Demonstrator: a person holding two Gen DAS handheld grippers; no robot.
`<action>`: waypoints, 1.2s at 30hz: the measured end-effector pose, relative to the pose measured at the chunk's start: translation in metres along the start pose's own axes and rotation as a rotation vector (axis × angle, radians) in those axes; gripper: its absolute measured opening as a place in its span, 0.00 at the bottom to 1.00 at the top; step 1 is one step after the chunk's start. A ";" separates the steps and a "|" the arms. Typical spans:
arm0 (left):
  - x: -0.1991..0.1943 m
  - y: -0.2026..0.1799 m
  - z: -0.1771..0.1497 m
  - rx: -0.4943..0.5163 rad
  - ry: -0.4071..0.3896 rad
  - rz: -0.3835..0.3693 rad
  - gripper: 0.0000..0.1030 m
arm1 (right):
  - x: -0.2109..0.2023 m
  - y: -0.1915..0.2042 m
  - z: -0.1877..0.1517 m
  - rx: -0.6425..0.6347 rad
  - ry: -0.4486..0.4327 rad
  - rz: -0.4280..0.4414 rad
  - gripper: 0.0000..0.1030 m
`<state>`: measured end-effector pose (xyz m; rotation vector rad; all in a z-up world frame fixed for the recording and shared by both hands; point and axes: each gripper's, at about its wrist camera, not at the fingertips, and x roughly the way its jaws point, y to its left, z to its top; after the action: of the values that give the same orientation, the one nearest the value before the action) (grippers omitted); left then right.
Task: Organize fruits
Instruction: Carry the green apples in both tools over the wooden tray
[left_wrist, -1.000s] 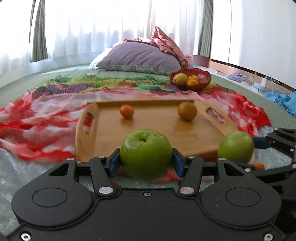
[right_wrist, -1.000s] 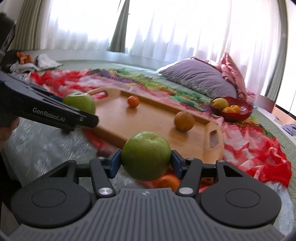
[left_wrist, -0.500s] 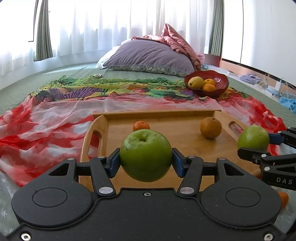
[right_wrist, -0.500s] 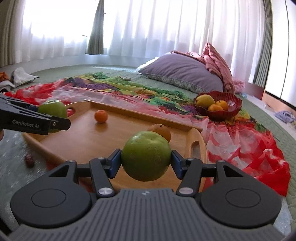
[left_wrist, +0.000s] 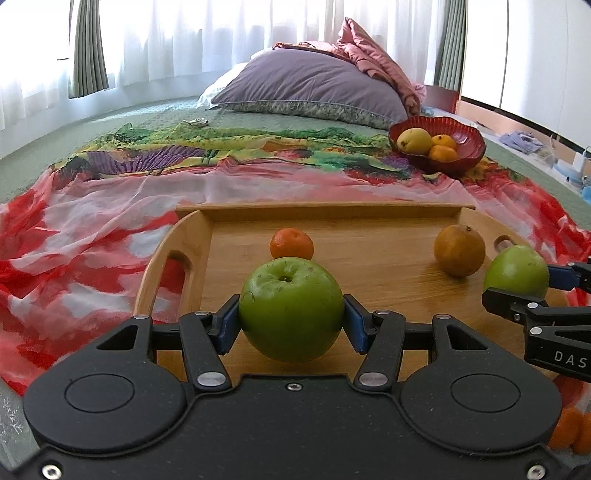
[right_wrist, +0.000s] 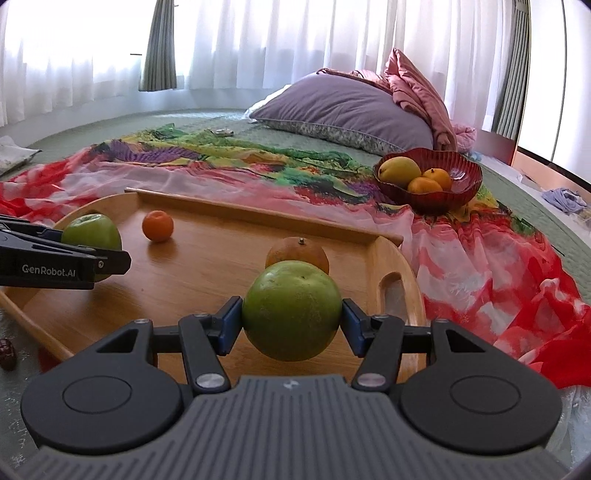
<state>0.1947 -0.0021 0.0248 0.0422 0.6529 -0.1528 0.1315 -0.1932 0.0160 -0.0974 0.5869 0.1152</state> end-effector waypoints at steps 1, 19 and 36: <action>0.002 0.000 0.000 -0.001 0.002 0.002 0.53 | 0.001 0.000 0.001 -0.001 0.002 -0.002 0.60; 0.009 -0.001 -0.001 0.010 0.013 0.016 0.53 | 0.013 0.004 0.001 -0.002 0.055 0.001 0.60; 0.006 -0.003 -0.004 0.030 0.007 0.026 0.53 | 0.015 0.007 0.001 -0.017 0.064 -0.011 0.65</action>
<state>0.1966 -0.0053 0.0186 0.0806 0.6567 -0.1371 0.1431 -0.1852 0.0081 -0.1206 0.6496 0.1070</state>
